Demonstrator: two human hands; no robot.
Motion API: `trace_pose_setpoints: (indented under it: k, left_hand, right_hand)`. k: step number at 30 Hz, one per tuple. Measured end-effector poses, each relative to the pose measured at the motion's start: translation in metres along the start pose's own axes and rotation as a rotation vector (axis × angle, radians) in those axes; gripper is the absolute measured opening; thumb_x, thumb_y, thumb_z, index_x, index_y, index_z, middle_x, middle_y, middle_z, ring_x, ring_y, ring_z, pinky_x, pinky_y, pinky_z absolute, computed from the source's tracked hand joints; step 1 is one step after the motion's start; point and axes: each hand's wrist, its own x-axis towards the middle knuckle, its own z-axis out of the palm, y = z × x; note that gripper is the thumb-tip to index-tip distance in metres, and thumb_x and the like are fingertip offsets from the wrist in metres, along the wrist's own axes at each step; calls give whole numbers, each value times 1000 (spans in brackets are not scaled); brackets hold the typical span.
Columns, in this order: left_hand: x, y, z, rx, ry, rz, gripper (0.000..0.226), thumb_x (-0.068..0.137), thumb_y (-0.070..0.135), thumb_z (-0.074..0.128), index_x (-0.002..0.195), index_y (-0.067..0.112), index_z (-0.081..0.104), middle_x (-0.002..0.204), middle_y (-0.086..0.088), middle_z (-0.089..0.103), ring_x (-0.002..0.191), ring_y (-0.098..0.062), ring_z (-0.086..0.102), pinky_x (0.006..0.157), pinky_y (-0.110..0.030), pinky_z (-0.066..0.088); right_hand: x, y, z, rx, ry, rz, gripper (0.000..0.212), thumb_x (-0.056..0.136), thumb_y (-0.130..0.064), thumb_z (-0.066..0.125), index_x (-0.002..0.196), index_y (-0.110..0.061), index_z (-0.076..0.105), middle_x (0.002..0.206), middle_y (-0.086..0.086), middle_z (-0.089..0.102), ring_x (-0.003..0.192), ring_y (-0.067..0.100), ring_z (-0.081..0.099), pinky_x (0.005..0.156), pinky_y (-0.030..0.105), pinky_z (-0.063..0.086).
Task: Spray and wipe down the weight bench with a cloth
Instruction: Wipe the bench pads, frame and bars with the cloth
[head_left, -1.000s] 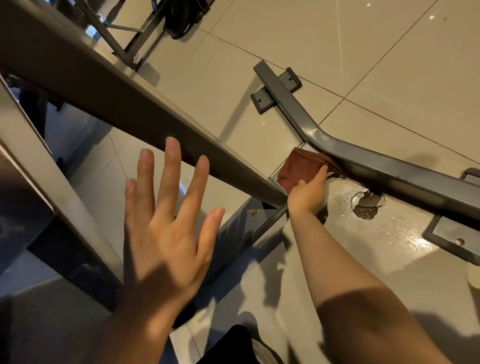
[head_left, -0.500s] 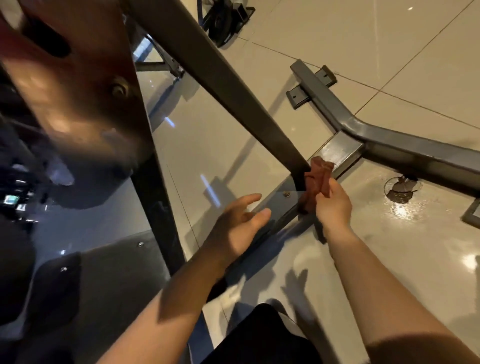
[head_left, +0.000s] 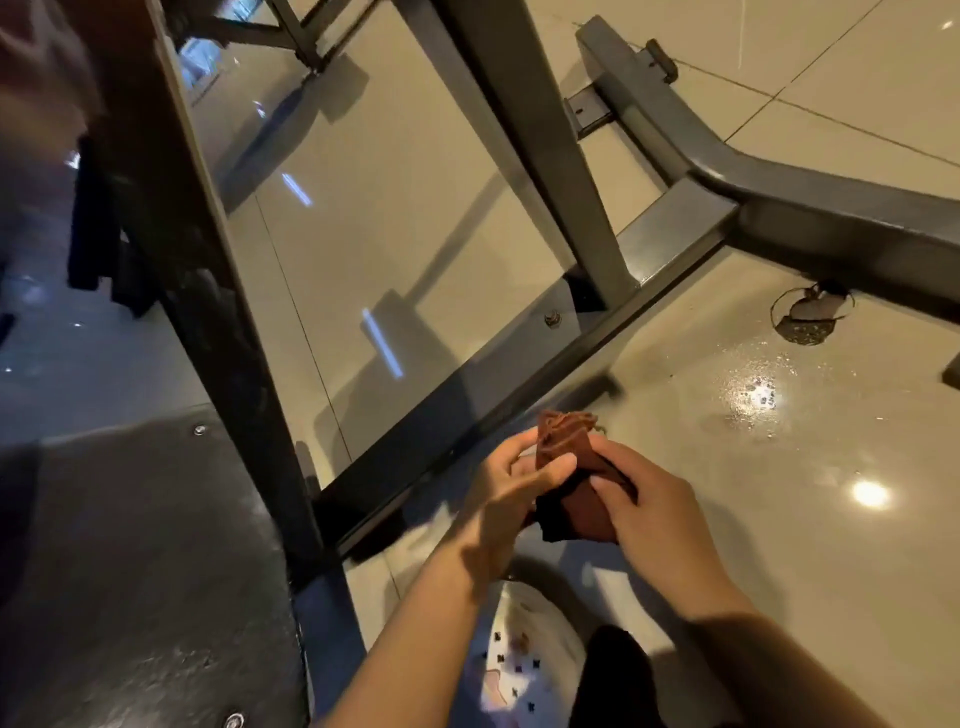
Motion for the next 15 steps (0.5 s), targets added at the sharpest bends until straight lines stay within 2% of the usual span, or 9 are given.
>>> trace_pose_setpoints:
  k: [2,4,7,9,10,12,13,15]
  left_hand:
    - [7,-15,-3,-64,-49,30,55,73,21,73,126,24,57,116,-3,69,104,-17,67,81,-31,57]
    - [12,-15,-6,-50,-12,95,59,65,25,79,120,29,57,115,-2,67,102,-16,67,78,-29,57]
    - [27,0,-19,32,159,318,58,61,33,75,115,34,53,109,2,69,101,-13,68,83,-32,57]
    - [42,10,-35,15,302,410,55,71,19,74,118,33,49,112,-7,68,101,-17,68,85,-36,57]
    - [51,12,-43,-9,386,396,56,77,12,73,123,32,47,112,-9,67,100,-19,68,85,-38,57]
    - [66,4,-62,-33,551,290,64,85,3,69,137,27,40,109,-10,65,95,-20,67,82,-41,57]
    - [71,-4,-72,-3,625,225,70,86,2,68,143,27,35,109,-10,63,90,-19,66,82,-42,57]
    - [78,-27,-89,205,753,124,77,84,5,70,148,24,30,116,-11,57,88,-15,61,88,-39,54]
  right_hand:
    - [7,3,-3,-33,10,2,37,97,-12,54,131,-26,60,129,-2,62,111,12,55,96,21,37]
    - [17,-2,-1,-49,43,-28,35,99,-16,51,131,-28,59,127,-2,63,106,9,53,93,21,37]
    - [40,-20,16,-107,189,-169,34,101,-21,44,128,-29,62,119,0,67,103,18,58,89,29,44]
    - [66,-34,30,-207,270,-292,40,95,-23,43,130,-24,61,122,4,66,107,27,58,89,35,44]
    - [83,-39,38,-267,273,-357,43,92,-23,47,134,-21,58,130,7,61,113,31,56,93,39,44]
    - [115,-43,55,-432,199,-513,53,85,-19,62,138,-13,53,142,15,50,125,39,50,104,49,40]
    - [128,-39,63,-597,105,-594,58,82,-17,67,138,-11,52,145,19,45,129,42,46,107,54,36]
    - [138,-26,73,-1015,-195,-637,57,93,-23,57,148,-20,39,157,16,26,144,37,26,116,57,14]
